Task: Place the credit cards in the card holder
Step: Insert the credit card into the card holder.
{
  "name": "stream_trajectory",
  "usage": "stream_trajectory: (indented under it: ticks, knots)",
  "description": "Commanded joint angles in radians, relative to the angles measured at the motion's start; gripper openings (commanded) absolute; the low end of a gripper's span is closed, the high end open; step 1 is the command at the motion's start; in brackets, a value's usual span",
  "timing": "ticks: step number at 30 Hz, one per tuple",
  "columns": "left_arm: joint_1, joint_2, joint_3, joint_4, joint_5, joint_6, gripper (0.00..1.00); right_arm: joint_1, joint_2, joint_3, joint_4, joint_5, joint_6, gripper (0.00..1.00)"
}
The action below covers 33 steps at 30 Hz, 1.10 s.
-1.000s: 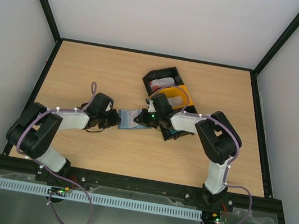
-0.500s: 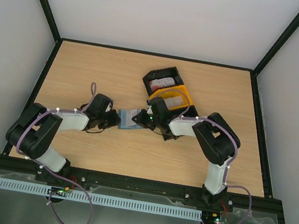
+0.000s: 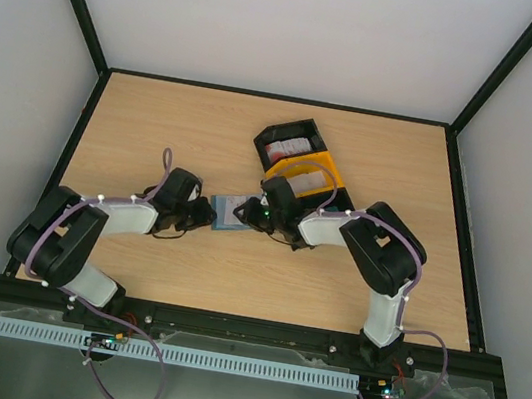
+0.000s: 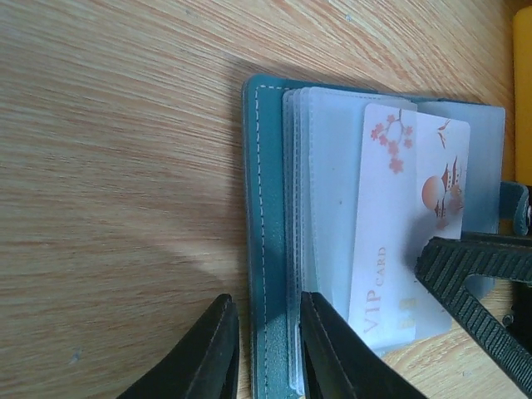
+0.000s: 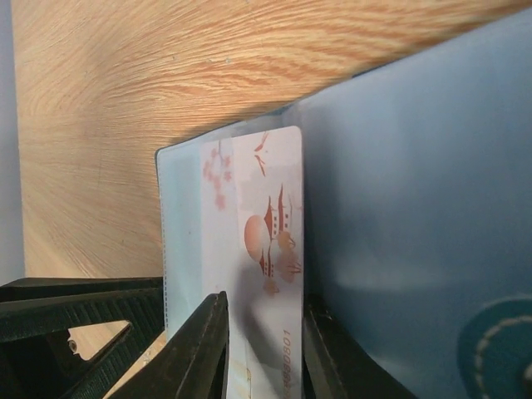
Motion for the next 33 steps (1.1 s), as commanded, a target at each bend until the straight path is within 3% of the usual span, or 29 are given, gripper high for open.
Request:
stream_trajectory:
  ticks: [1, 15, 28, 33]
  knots:
    - [-0.01, -0.013, -0.016, -0.069, -0.033, 0.007, 0.24, 0.019, -0.005, 0.025, -0.115, 0.108, -0.048, 0.25]
    - [-0.027, -0.023, -0.035, -0.065, -0.055, 0.015, 0.24, 0.074, -0.021, 0.082, -0.242, 0.263, -0.104, 0.47]
    - [-0.028, -0.076, -0.032, -0.116, -0.124, 0.011, 0.29, 0.079, -0.03, 0.118, -0.308, 0.299, -0.143, 0.55]
    - [-0.028, -0.131, -0.032, -0.153, -0.189, 0.01, 0.36, 0.079, -0.018, 0.155, -0.364, 0.289, -0.191, 0.56]
